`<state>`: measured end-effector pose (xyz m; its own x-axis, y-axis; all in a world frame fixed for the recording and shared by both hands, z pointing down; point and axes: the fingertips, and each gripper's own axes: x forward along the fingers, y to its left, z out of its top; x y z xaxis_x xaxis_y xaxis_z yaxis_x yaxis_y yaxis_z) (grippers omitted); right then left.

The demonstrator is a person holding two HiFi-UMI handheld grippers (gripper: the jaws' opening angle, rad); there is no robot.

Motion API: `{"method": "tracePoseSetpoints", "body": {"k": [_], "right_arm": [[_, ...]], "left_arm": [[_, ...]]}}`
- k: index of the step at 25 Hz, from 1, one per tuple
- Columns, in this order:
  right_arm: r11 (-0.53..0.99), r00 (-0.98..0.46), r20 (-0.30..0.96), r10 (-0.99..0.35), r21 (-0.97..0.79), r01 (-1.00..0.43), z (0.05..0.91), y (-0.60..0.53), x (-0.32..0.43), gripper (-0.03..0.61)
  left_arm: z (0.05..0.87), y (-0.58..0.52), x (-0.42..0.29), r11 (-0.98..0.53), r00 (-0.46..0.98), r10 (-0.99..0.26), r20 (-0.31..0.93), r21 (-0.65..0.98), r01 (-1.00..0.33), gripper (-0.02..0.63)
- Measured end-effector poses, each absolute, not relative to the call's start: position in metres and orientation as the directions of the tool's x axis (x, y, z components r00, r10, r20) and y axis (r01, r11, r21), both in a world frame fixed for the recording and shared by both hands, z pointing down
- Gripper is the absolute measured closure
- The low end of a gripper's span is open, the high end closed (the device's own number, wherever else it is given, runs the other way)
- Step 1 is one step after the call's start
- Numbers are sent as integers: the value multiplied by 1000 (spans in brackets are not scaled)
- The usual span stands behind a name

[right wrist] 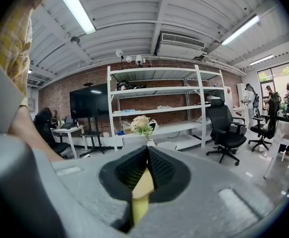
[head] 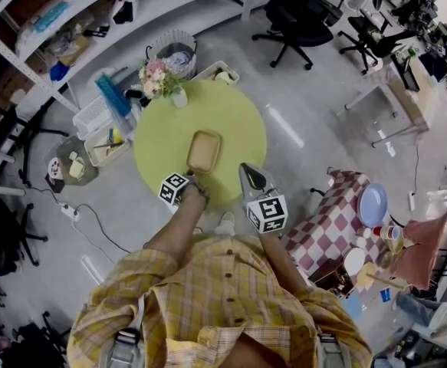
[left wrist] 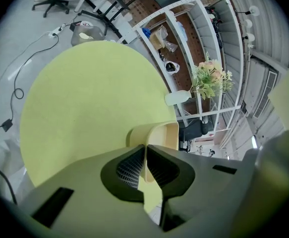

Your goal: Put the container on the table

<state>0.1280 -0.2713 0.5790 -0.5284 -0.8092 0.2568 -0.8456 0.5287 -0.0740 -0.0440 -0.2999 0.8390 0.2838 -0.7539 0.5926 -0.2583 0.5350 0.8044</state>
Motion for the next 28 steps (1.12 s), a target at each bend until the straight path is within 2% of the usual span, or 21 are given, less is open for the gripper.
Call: {"method": "tracePoseSetpoints", "body": {"k": [4,16,18,20,21,28], "right_arm": [[521,-520,258,-814,-71,-851,578,-272,131,580],[517,-518,259,-816,-75,-852,581,-272,137,580],[524,-526,257,-811,-83,-848,581,-270,135,580],[531,-534,254,-806,-86,-843,580,-268,132,580],[534,-536,252,-806,-83,-841,579,-267,131,580],[532,-533,246,-809,-76,-843,575,-265,127,580]], "left_arm": [[838,-305,-41,524,295,-771,564,826,-209,597],[835,-311,-31,472,322,-798,509,861,-192,595],[835,-309,-30,473,323,-796,511,860,-192,574],[836,-308,-29,479,327,-793,514,858,-185,514],[836,-307,-28,480,330,-792,513,858,-181,505],[833,-299,-32,491,338,-784,520,854,-174,503]]}}
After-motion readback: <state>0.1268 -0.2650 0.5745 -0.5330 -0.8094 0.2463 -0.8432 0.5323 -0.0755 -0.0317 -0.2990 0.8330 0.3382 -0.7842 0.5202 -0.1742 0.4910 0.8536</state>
